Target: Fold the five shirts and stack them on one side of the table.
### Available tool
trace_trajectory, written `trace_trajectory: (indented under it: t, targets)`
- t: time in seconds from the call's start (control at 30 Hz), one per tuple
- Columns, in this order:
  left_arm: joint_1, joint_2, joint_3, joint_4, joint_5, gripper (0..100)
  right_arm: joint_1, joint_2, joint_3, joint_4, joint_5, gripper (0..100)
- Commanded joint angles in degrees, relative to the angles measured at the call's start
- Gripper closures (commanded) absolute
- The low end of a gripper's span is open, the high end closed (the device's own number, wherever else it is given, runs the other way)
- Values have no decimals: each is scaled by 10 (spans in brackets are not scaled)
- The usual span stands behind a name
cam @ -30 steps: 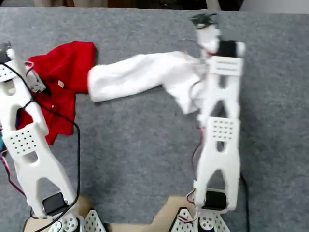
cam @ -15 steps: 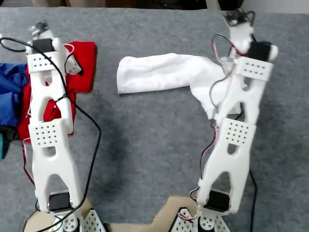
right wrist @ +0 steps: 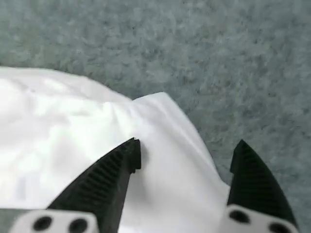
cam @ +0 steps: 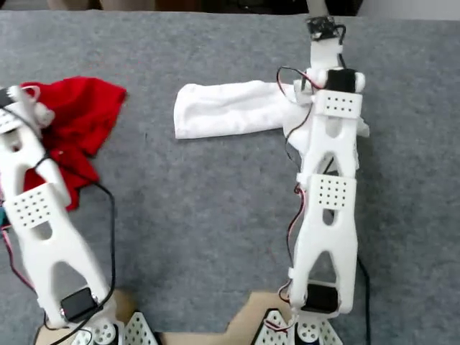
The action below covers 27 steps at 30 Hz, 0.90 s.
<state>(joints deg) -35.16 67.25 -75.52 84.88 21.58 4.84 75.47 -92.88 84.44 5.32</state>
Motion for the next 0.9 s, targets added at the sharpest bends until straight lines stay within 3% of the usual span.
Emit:
trace_trajectory:
  t: [0.0, 0.13, 0.27, 0.37, 0.47, 0.57, 0.6, 0.7, 0.87]
  targets:
    - [-61, -7, -103, 11, -4, 981, 21, -23, -25, -12, -8, 695]
    - [-39, -9, -207, 73, -2, 961, 26, -29, -25, -10, -4, 695]
    - [84, -51, -202, 151, 0, 843, 33, -36, -27, 4, 18, 695]
    - [185, -58, -203, 155, 0, 799, 36, -48, -23, 9, 33, 697]
    - [272, -53, -202, 126, -1, 780, 31, -47, -22, 10, 48, 774]
    - [328, -44, -196, 86, 0, 778, 27, -40, -24, 8, 45, 972]
    - [342, -34, -189, 68, 0, 778, 27, -38, -24, 6, 42, 998]
    - [370, -3, -183, 24, 7, 781, 25, -42, -25, 12, 18, 984]
    - [416, 39, -182, -21, 155, 778, -11, -58, -25, 47, 18, 992]
